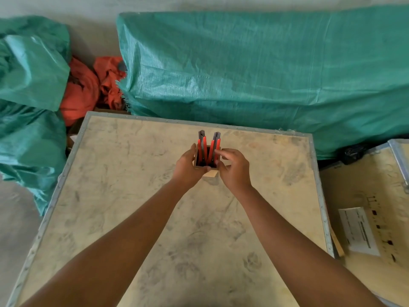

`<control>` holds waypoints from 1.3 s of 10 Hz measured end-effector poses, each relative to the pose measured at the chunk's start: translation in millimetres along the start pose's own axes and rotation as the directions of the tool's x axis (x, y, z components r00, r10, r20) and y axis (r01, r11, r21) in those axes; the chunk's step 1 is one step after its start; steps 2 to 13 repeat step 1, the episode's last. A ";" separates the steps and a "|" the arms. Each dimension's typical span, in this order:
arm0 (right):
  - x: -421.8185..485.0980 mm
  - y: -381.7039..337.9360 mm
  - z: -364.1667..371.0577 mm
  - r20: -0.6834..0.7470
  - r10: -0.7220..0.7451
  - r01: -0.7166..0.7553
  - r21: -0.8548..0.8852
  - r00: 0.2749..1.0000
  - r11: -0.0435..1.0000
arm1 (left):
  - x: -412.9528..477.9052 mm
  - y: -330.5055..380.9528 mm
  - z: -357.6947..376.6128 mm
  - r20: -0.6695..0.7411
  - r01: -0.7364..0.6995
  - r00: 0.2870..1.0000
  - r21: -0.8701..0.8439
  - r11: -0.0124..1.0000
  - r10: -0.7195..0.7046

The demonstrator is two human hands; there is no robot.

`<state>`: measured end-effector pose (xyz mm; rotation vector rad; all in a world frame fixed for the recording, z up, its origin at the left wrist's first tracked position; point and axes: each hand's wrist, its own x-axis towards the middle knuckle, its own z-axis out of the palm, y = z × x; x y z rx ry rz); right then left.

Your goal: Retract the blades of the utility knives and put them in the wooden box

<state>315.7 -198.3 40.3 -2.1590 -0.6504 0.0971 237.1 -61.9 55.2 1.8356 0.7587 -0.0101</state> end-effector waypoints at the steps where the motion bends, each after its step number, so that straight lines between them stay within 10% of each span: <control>1: -2.7 -9.0 -13.0 -0.062 -0.024 0.025 0.017 0.998 1.000 | -9.2 5.5 -3.2 -0.031 0.017 0.999 0.002 1.000 -0.017; 13: -2.7 -9.0 -13.0 -0.062 -0.024 0.025 0.017 0.998 1.000 | -9.2 5.5 -3.2 -0.031 0.017 0.999 0.002 1.000 -0.017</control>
